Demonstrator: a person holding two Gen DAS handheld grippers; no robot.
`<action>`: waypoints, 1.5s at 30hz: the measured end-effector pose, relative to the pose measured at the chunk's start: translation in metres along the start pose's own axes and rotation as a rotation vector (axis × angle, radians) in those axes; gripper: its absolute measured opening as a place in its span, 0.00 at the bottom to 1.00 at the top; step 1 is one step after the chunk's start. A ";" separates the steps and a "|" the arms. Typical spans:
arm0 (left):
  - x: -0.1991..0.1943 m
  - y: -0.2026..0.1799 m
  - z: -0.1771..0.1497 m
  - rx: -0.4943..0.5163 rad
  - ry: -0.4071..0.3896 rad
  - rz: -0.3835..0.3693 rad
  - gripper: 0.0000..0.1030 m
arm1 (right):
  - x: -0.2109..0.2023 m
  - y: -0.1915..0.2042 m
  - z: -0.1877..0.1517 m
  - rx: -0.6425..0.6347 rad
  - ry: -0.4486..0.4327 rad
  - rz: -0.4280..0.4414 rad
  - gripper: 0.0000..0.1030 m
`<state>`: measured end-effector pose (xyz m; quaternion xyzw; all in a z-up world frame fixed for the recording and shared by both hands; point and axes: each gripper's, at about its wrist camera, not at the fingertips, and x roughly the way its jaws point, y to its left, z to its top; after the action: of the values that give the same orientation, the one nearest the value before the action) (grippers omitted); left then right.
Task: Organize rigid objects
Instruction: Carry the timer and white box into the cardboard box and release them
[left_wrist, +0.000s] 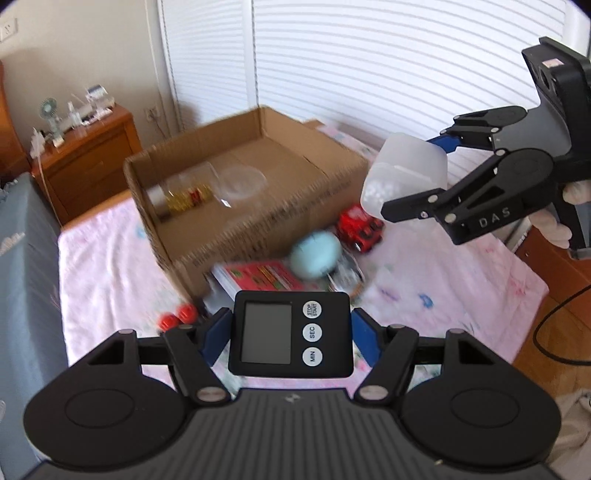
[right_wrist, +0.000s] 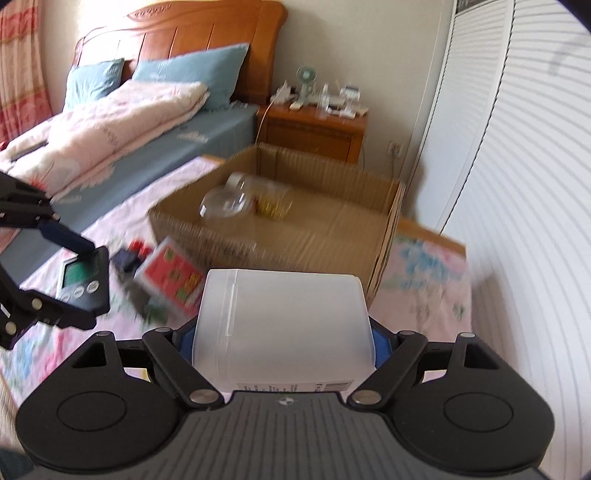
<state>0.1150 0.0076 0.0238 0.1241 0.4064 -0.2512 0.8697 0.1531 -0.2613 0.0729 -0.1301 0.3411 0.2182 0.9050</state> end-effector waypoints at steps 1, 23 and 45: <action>-0.001 0.003 0.004 -0.002 -0.007 0.007 0.67 | 0.002 -0.002 0.006 0.000 -0.010 -0.005 0.84; 0.030 0.080 0.111 -0.054 -0.087 0.126 0.67 | 0.073 -0.033 0.059 0.115 -0.011 -0.038 0.97; 0.128 0.053 0.191 -0.008 0.053 0.040 0.67 | 0.011 0.009 -0.005 0.170 -0.019 -0.155 1.00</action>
<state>0.3362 -0.0715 0.0476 0.1352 0.4277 -0.2288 0.8640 0.1534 -0.2517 0.0613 -0.0767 0.3389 0.1188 0.9301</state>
